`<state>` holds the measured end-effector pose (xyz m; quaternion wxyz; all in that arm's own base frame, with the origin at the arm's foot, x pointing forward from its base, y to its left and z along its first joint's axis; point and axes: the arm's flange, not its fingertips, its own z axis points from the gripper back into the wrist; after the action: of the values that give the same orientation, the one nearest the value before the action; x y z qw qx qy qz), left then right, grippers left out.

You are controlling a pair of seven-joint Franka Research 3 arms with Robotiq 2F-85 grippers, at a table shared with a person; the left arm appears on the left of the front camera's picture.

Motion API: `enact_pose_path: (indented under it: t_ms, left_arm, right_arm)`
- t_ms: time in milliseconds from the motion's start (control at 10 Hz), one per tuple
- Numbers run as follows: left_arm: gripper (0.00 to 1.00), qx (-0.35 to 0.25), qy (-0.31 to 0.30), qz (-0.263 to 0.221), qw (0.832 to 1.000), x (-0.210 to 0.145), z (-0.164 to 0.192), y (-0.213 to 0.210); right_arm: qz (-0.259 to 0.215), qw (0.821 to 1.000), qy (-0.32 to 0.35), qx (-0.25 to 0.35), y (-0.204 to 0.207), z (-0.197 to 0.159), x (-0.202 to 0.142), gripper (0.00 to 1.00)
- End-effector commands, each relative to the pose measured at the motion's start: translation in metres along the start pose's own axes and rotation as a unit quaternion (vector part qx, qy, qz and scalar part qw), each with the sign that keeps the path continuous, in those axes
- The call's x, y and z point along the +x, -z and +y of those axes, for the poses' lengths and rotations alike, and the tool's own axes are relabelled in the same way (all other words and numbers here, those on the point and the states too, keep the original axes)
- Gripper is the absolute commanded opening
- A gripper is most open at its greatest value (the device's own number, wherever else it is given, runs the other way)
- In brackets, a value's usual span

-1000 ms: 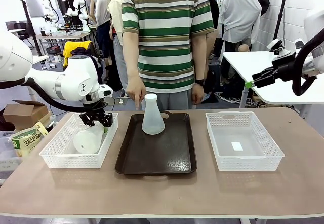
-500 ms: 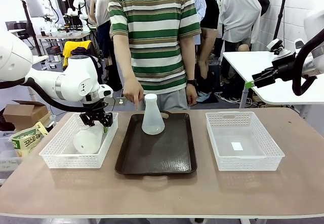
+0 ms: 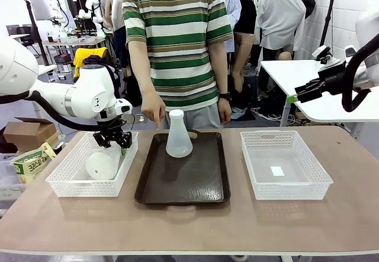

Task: Prepare the laboratory tools.
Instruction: Place the picked Big flask upright in the Handle tray as directed by the person.

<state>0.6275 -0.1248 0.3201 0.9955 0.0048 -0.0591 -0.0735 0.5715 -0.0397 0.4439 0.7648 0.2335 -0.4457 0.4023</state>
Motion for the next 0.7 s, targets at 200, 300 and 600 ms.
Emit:
enact_pose_path:
  t_ms: [200,300,600]
  left_arm:
    - [0.00,0.000,0.000,0.000,1.000,0.000,0.000,0.000]
    - [0.00,0.004,0.004,-0.001,1.000,-0.005,0.003,-0.005]
    - [0.00,0.006,0.001,-0.020,1.000,-0.019,0.019,-0.042]
  right_arm:
    - [0.006,1.000,0.001,0.001,-0.001,0.001,-0.001,1.00]
    - [0.006,1.000,0.001,0.001,-0.001,0.001,-0.001,1.00]
    - [0.006,1.000,0.001,0.001,-0.001,0.001,-0.001,1.00]
